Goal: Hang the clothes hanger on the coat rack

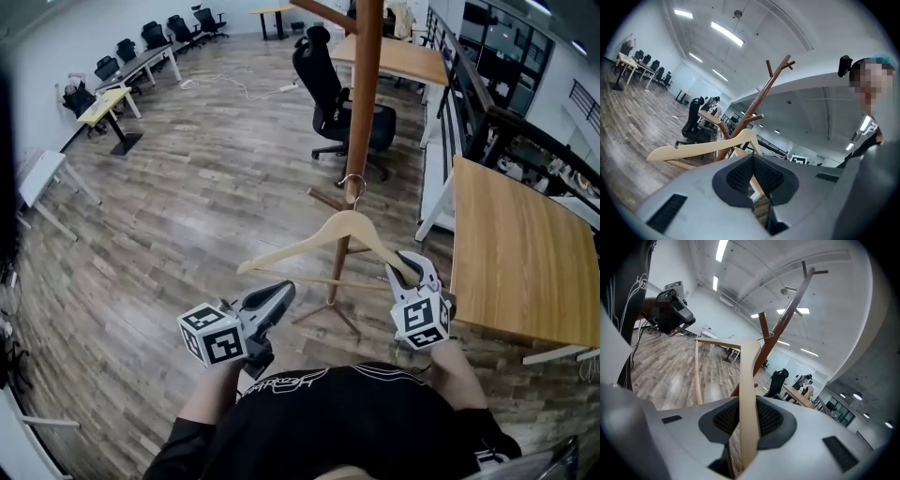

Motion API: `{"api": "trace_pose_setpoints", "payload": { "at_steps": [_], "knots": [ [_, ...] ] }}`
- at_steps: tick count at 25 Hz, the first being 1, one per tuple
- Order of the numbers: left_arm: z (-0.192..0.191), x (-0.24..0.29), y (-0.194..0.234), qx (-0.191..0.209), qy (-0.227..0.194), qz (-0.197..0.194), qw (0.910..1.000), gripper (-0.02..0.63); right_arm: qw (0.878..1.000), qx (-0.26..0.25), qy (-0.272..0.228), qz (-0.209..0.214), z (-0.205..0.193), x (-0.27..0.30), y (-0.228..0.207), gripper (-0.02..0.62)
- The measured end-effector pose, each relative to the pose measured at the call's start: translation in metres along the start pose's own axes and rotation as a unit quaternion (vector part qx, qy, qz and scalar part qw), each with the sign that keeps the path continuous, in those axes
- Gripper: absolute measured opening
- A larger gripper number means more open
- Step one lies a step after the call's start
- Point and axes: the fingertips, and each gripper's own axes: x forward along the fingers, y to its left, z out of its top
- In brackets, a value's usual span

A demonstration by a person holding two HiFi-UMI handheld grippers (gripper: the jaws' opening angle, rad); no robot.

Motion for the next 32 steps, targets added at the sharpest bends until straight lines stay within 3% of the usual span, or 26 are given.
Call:
{"api": "trace_pose_setpoints", "payload": {
  "at_steps": [9, 16, 26, 32],
  "knots": [
    [-0.007, 0.012, 0.008, -0.017, 0.0, 0.025, 0.9995, 0.006, 0.999, -0.002, -0.004, 0.035, -0.017, 0.025, 0.004, 0.116],
    [-0.019, 0.02, 0.011, -0.024, 0.003, 0.046, 0.9986, 0.006, 0.996, 0.025, -0.024, 0.077, -0.023, 0.041, 0.011, 0.116],
    [-0.041, 0.02, 0.018, -0.044, 0.008, 0.078, 0.9959, 0.006, 0.995, 0.035, -0.034, 0.091, -0.028, 0.064, 0.007, 0.117],
    [-0.052, 0.01, 0.026, -0.055, -0.002, 0.098, 0.9937, 0.006, 0.988, 0.075, -0.05, 0.123, -0.031, 0.071, 0.012, 0.117]
  ]
}}
